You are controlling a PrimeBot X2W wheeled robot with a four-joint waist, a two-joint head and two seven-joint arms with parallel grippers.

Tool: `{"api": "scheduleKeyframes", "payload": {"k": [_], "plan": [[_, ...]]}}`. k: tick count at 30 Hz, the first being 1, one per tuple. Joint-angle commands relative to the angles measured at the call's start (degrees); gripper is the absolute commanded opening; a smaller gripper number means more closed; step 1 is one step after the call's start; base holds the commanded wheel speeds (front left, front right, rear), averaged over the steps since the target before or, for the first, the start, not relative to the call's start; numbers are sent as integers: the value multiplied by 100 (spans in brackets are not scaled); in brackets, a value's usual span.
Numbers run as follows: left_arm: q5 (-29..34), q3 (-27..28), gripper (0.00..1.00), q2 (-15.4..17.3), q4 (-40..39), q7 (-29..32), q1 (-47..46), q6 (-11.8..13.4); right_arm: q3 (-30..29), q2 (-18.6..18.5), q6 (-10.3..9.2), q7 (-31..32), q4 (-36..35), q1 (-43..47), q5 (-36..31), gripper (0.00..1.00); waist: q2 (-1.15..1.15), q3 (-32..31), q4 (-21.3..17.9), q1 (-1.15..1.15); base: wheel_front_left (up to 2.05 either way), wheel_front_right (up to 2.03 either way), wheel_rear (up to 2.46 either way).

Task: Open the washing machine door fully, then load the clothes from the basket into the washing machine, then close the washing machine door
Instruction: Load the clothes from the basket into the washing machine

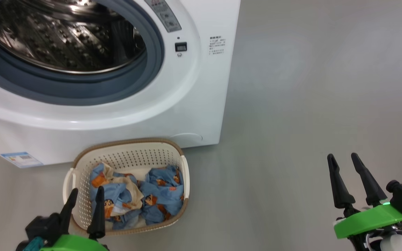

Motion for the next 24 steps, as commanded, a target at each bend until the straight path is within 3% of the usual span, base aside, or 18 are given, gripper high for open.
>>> {"api": "scheduleKeyframes", "payload": {"k": [1,13,24], "plan": [[65,100,100,100,95,-37,-339,20,101,-39,32,-69,-151,-213,-89,100,0,352,-55,0,0,0,0],[200,-122,100,50,1219,-37,-1357,20,99,237,32,-69,-213,-650,-130,100,0,1264,-144,0,0,0,0],[277,-352,100,323,2911,-37,-2589,20,208,423,32,-69,-280,-1130,-157,100,0,2043,-370,0,0,0,0]]}}
